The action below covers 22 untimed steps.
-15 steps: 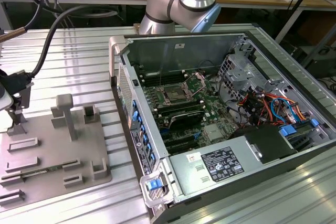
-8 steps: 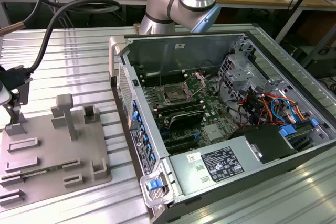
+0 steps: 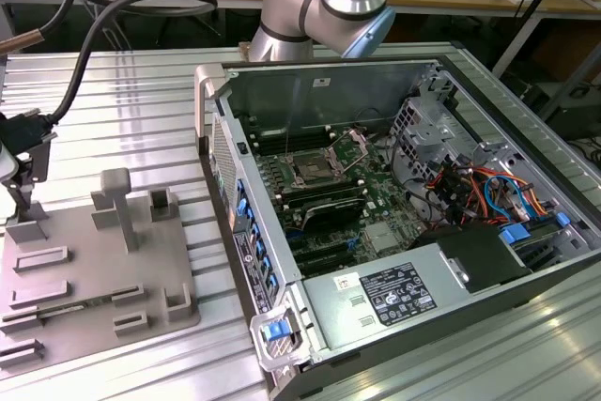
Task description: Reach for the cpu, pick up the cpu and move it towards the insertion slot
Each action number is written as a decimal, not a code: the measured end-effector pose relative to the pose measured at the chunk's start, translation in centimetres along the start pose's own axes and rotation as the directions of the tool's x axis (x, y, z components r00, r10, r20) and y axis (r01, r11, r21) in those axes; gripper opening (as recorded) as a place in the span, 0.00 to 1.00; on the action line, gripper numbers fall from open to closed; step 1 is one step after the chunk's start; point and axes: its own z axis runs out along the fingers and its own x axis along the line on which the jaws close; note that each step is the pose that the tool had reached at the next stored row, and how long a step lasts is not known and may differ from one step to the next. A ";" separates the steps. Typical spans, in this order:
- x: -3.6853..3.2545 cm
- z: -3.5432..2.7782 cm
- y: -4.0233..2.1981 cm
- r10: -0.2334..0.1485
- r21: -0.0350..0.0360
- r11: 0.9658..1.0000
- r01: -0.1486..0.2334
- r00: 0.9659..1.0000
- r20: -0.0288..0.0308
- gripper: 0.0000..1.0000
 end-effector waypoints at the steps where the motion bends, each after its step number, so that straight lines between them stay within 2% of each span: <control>1: 0.00 -0.07 0.00 0.000 -0.001 1.000 0.000 1.000 -0.001 0.55; 4: -0.02 -0.48 -0.02 0.000 -0.010 1.000 0.000 1.000 -0.004 0.55; 9: -0.05 -0.97 0.00 0.000 -0.014 1.000 0.000 1.000 -0.006 0.55; 16: -0.12 -0.99 -0.01 0.000 -0.015 1.000 0.000 1.000 -0.007 0.55; 22: -0.87 -0.97 0.01 0.000 -0.015 1.000 0.000 1.000 -0.007 0.55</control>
